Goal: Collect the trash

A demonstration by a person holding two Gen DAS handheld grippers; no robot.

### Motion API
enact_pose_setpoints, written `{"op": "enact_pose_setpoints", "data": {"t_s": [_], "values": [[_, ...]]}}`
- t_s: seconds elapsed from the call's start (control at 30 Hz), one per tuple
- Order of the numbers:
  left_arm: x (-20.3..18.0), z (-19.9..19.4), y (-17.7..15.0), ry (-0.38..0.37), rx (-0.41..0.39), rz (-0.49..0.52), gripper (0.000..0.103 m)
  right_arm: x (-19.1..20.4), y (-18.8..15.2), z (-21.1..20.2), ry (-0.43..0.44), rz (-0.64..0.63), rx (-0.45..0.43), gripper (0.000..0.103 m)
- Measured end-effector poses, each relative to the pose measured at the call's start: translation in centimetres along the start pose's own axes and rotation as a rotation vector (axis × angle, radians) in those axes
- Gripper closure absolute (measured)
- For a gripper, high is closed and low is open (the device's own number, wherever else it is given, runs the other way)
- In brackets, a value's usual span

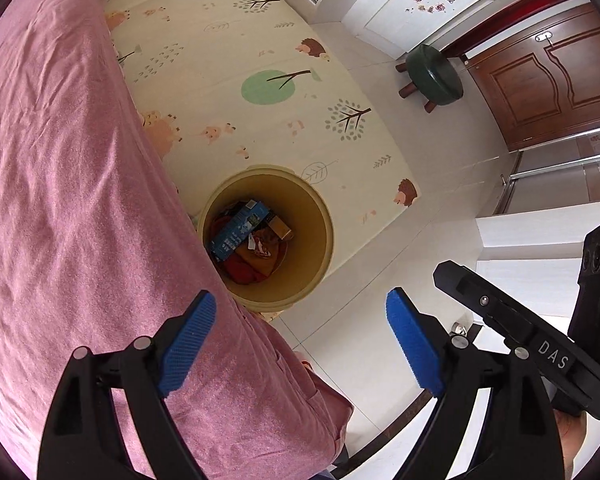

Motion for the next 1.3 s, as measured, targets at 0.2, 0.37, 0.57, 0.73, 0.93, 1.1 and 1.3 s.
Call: {"op": "enact_pose_setpoints", "data": {"t_s": [0.2, 0.37, 0.57, 0.73, 0.93, 1.1, 1.3], "values": [[1.1, -1.9, -0.9, 0.003, -0.028, -0.022, 0.016, 1.2, -0.8, -0.5, 0.002, -0.032, 0.007, 0.05], [3.4, -5.1, -2.5, 0.034, -0.086, -0.076, 0.016, 3.2, -2.3, -1.0, 0.018, -0.058, 0.024, 0.05], [7.2, -10.1, -6.4, 0.087, -0.157, -0.15, 0.016, 7.5, -5.8, -1.1, 0.046, -0.153, 0.061, 0.05], [9.2, -13.8, -10.3, 0.124, -0.21, -0.193, 0.016, 11.3, -9.0, -0.9, 0.081, -0.204, 0.097, 0.05], [11.6, -17.3, -15.3, 0.175, -0.253, -0.262, 0.013, 16.5, -15.1, -1.2, 0.132, -0.288, 0.161, 0.05], [13.8, -20.7, -20.6, 0.227, -0.312, -0.381, 0.01, 19.9, -19.4, -2.0, 0.135, -0.394, 0.184, 0.048], [15.3, -25.4, -26.2, 0.296, -0.38, -0.477, 0.004, 23.7, -23.2, -3.9, 0.131, -0.49, 0.183, 0.043]]}}
Point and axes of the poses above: each gripper's, at about its wrist camera, not at the fingertips, and z roughly the way its jaws point, x to its left, y to its top, the point moved 7 cm from there along z, roughly the way its jaws point, and after that the axes turned 12 degrees about z, right-handed, at the moved point
